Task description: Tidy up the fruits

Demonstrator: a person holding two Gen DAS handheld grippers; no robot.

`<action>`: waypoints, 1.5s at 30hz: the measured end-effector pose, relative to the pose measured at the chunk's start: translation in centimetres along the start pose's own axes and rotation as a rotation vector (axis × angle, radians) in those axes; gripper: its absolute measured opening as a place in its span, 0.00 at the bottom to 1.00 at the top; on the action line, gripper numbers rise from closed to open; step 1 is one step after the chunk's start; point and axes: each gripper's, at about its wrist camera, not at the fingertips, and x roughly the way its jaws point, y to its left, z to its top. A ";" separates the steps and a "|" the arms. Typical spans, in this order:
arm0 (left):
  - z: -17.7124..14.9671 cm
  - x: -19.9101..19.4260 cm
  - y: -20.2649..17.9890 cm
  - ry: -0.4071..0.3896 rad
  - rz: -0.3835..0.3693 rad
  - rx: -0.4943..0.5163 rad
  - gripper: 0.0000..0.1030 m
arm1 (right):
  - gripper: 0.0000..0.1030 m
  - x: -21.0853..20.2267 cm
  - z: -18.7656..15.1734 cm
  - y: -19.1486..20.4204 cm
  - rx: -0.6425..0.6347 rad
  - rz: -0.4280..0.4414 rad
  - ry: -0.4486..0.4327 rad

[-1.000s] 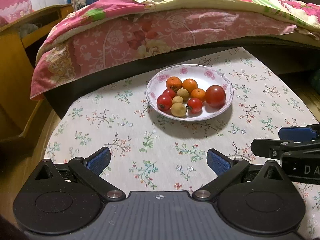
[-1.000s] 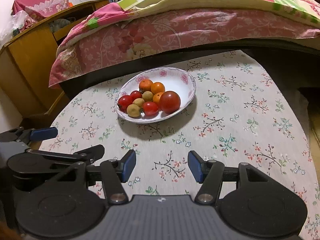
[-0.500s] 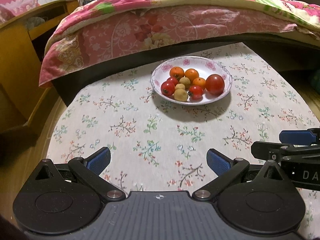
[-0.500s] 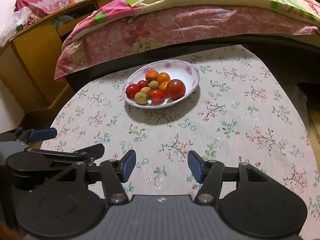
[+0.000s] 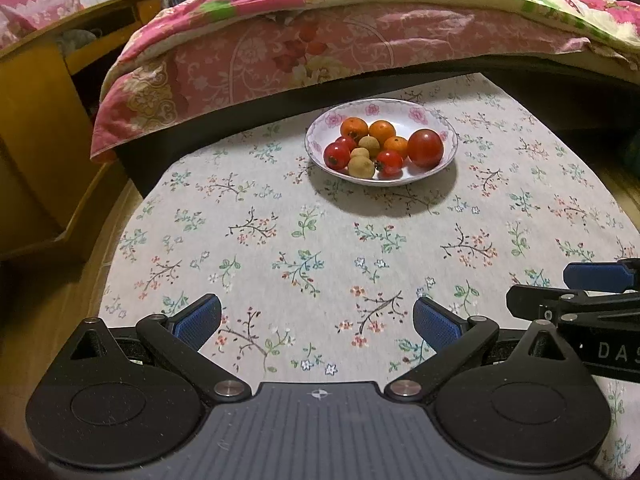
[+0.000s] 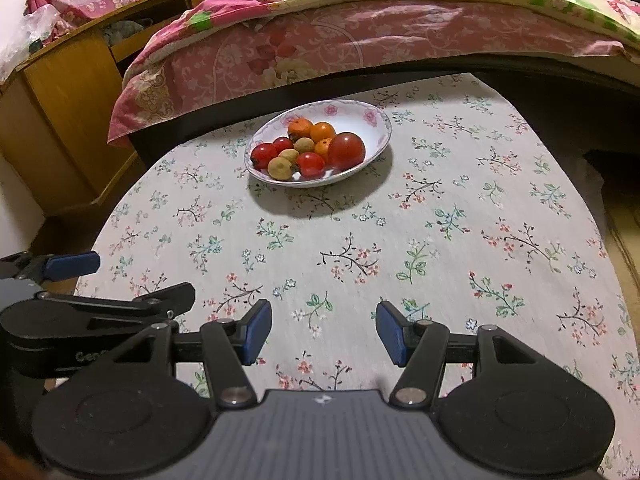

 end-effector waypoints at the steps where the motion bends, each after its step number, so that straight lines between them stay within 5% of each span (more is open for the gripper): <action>1: -0.1 -0.1 0.0 0.001 0.001 0.000 1.00 | 0.49 -0.1 -0.1 0.0 0.000 0.000 0.000; 45: -2.4 -1.1 0.4 0.052 0.029 -0.012 1.00 | 0.49 -0.7 -2.5 1.1 -0.033 -0.016 0.045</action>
